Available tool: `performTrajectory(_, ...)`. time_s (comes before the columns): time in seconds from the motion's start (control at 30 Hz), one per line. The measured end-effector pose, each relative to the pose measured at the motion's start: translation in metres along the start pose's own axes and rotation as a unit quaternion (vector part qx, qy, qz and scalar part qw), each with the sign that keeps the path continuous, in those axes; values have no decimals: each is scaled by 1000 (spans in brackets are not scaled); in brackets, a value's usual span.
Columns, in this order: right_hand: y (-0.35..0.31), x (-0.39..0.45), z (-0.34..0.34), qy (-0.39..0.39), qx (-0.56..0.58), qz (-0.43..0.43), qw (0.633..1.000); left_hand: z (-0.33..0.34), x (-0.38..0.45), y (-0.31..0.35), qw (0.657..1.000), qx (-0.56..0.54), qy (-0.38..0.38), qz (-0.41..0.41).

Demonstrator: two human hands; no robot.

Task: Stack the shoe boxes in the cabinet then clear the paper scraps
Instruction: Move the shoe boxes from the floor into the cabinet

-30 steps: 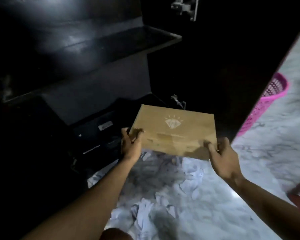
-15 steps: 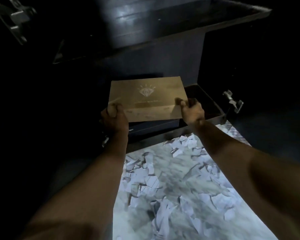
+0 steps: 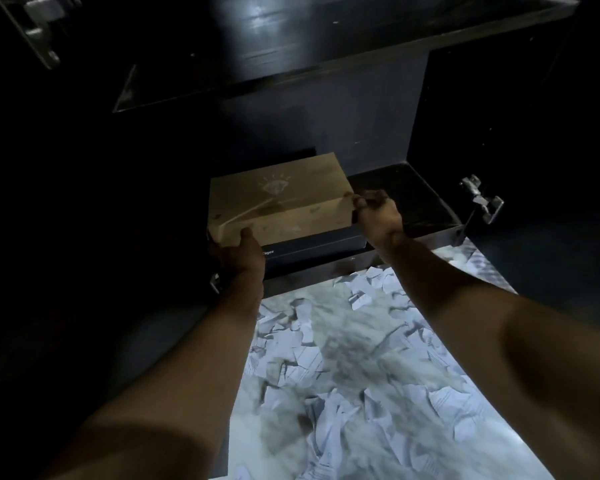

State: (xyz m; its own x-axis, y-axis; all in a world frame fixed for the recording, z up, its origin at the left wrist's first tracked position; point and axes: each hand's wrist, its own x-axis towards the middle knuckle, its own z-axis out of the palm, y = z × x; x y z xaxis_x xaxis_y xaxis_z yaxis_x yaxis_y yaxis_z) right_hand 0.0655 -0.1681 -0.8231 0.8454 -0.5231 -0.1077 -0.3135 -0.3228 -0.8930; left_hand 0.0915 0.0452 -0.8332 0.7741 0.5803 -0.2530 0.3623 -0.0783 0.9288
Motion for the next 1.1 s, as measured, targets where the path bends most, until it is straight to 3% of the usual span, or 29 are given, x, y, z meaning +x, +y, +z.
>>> performTrajectory(0.13,21,-35,-40,36,8,2,999,1,-45,-6,996,65,-43,38)
performTrajectory(0.2,38,-54,-67,34,7,1,999,14,-69,-6,984,82,-146,62)
performTrajectory(0.27,57,-75,-101,34,-6,5,999,31,-98,-10,951,101,-269,108)
performTrajectory(0.33,77,-102,-138,50,-23,11,998,49,-133,-17,919,122,-346,146)
performTrajectory(0.53,155,-221,-246,85,-93,44,991,73,-277,-47,770,190,-570,212)
performTrajectory(0.77,249,-405,-316,244,-106,174,948,47,-448,-127,586,256,-733,232)
performTrajectory(0.87,284,-484,-329,330,-117,239,906,24,-501,-168,492,309,-785,216)
performTrajectory(0.93,305,-534,-336,404,-136,285,858,6,-532,-192,444,337,-804,207)
performTrajectory(1.1,347,-642,-353,558,-170,448,677,-28,-589,-245,377,395,-816,189)
